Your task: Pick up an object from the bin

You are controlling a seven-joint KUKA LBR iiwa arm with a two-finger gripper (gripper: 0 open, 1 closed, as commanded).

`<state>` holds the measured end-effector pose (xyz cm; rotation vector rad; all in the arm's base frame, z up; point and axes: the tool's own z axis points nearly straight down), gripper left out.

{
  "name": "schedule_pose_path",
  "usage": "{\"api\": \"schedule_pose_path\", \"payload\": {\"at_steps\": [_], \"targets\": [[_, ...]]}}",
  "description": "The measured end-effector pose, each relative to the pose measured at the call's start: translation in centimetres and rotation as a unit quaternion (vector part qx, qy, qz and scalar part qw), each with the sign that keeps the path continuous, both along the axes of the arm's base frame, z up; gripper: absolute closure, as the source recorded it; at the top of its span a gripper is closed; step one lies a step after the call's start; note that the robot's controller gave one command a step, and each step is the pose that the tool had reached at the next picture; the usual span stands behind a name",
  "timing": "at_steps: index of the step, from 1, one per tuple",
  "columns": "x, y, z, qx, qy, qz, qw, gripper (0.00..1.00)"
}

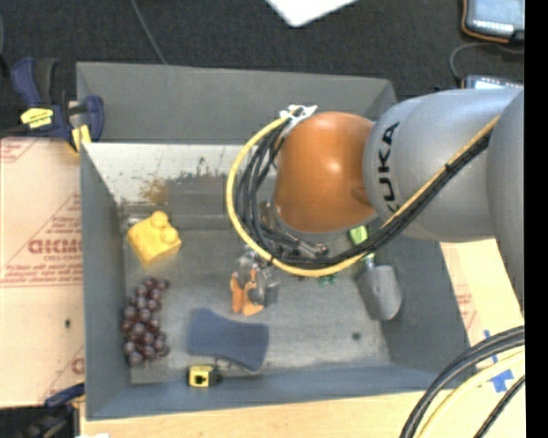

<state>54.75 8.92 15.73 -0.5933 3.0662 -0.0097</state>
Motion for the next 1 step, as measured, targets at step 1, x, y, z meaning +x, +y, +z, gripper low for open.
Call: {"api": "schedule_pose_path", "payload": {"at_steps": [1], "targets": [[-0.34,-1.35,5.96,0.000,0.0023,0.014,0.9999,1.00]]}}
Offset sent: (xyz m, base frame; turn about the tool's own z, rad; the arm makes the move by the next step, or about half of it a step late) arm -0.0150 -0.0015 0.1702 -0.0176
